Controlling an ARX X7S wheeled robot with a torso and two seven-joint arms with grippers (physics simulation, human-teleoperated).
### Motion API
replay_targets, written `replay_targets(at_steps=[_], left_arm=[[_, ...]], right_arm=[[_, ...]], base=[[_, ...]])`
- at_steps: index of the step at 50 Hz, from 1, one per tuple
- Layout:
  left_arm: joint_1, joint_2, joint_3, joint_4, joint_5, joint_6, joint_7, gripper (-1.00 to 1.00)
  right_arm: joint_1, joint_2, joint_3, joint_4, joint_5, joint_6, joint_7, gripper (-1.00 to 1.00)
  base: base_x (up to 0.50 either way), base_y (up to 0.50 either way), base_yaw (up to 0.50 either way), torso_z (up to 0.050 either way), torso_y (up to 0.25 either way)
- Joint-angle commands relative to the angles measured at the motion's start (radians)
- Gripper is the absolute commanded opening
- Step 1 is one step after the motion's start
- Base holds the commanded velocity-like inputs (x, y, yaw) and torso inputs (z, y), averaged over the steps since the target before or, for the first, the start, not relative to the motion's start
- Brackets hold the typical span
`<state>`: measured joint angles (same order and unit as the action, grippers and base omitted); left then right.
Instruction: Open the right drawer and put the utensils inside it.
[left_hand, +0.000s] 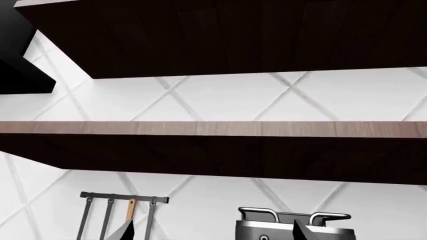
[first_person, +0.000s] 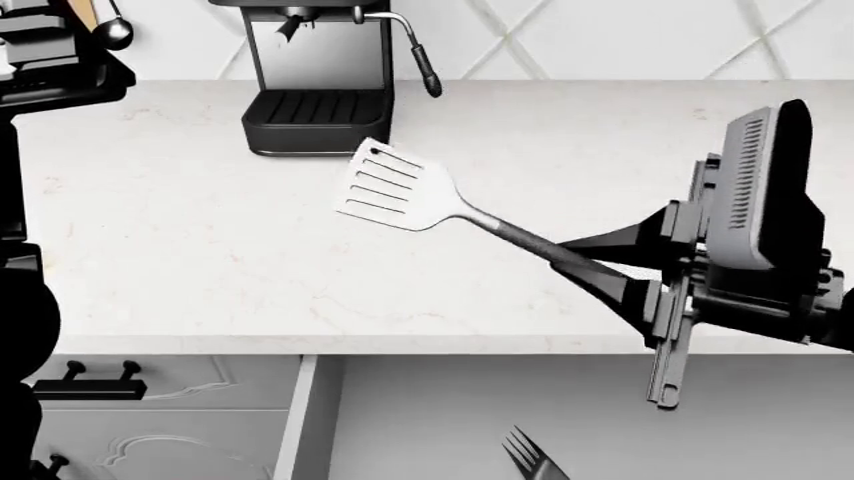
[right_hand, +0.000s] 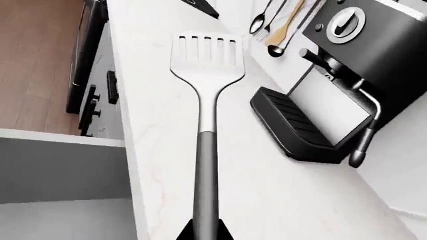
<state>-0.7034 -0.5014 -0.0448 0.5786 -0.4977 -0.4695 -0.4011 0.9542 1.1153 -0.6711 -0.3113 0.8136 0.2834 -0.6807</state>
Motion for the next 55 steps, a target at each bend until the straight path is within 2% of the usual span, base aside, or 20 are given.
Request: replay_targets(at_steps=[1, 9, 21, 48, 54, 55], left_arm=[[0.001, -0.003, -0.001, 0.0, -0.002, 0.0, -0.002, 1.0], [0.01, -0.003, -0.001, 0.0, -0.002, 0.005, -0.003, 1.0], [0.002, -0.006, 0.001, 0.006, -0.006, -0.003, -0.008, 1.0], [0.003, -0.012, -0.007, 0.002, -0.012, 0.003, -0.011, 1.0], [0.01, -0.011, -0.007, 0.001, -0.01, 0.008, -0.011, 1.0], [0.009, -0.012, -0.007, 0.001, -0.01, 0.008, -0.011, 1.0]], right_arm=[[-0.058, 0.079, -0.015, -0.055, -0.118, -0.11, -0.083, -1.0], [-0.097, 0.182, -0.013, -0.118, -0.08, -0.086, -0.058, -1.0], [-0.146, 0.254, -0.052, -0.131, -0.173, -0.063, -0.048, -1.0], [-0.179, 0.226, -0.125, -0.156, -0.278, 0.036, -0.102, -1.0], [-0.178, 0.224, -0.117, -0.17, -0.255, 0.101, -0.036, -1.0], [-0.182, 0.217, -0.099, -0.162, -0.229, 0.094, 0.017, -1.0]], base=[[0.0, 0.0, 0.0, 0.0, 0.0], [0.0, 0.0, 0.0, 0.0, 0.0], [0.0, 0.0, 0.0, 0.0, 0.0], [0.0, 0.0, 0.0, 0.0, 0.0], [0.0, 0.0, 0.0, 0.0, 0.0], [0.0, 0.0, 0.0, 0.0, 0.0]])
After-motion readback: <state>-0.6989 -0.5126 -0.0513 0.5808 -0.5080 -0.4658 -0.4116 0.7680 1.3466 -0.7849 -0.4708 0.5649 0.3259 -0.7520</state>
